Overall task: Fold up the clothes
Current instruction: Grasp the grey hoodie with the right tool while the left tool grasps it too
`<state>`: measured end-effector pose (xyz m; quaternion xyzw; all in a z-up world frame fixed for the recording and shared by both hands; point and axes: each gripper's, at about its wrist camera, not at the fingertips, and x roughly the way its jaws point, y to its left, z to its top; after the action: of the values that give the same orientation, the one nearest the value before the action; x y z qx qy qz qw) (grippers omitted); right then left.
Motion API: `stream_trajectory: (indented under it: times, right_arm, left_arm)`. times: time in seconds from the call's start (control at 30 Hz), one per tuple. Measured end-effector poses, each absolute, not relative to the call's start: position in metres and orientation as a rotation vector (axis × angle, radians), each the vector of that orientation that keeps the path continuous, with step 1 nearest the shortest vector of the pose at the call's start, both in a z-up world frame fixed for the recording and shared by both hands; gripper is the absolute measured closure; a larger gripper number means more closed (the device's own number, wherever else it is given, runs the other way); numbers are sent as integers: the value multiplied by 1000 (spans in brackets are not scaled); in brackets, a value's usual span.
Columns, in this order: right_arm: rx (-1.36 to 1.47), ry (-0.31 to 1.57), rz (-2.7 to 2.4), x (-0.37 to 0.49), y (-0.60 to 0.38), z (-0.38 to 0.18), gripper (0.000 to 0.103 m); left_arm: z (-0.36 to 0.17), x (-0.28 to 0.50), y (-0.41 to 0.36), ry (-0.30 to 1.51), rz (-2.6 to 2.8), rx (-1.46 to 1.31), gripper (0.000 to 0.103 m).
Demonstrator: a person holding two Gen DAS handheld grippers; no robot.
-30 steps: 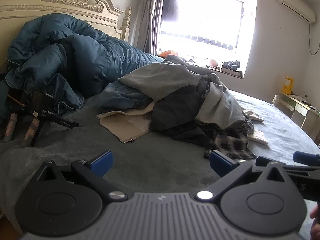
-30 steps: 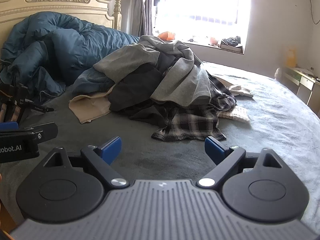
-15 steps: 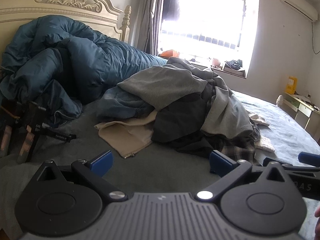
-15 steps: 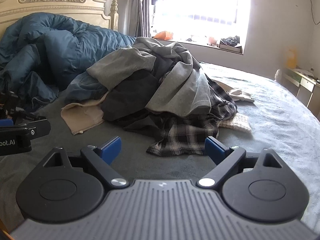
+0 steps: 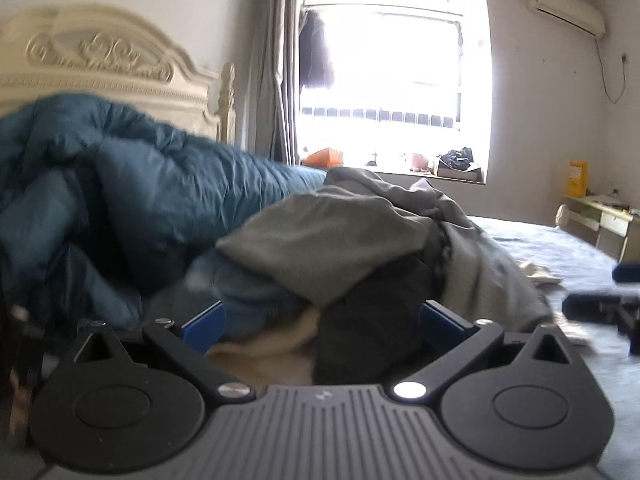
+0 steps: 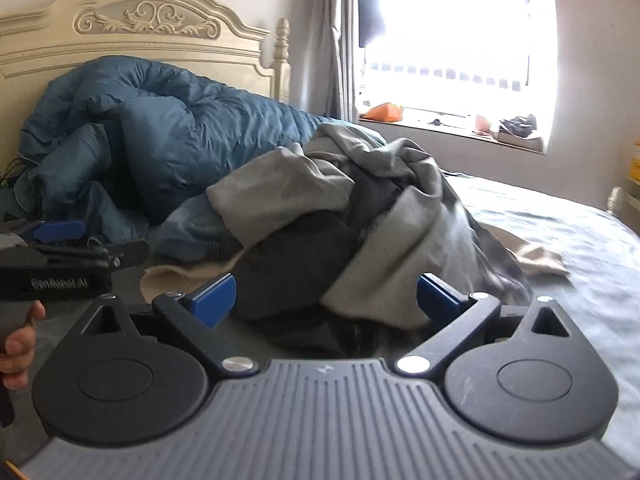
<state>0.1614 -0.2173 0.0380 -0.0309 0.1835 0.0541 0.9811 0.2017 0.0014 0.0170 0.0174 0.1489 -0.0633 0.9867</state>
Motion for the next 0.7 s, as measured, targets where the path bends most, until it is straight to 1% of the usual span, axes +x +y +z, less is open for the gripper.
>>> stream_trajectory:
  times: [0.1,0.23,0.4,0.5,0.57,0.6,0.63,0.67,0.7]
  right_arm:
    - [-92,338,147,206,-220,40,6]
    - [-48,313,216,266,-224,46,6]
    - [74,329,310,335,-226,51,9]
    - [61,351,350,366,-217,50,11]
    - [38,383,362,383,-210,46,13]
    - [26,400,361,391,-205,44,16]
    - [11,417,354,398,-201,42,19]
    - [-6,431,346,405,-198,40,24]
    - [-22,445,336,411,-195,38,27]
  left_arm:
    - [7,235,-8,266,-160,80,0]
    - [-12,276,-23,229,-180,144,0]
    - [-35,322,-44,215,-171,230,2]
    - [-42,348,-54,206,-156,274,4]
    - [-46,362,-59,211,-154,283,9]
    - [-48,370,-62,212,-154,286,10]
    - [-48,375,-64,211,-152,293,14]
    - [-50,379,-66,208,-149,303,18]
    - [-52,385,-69,211,-146,315,24]
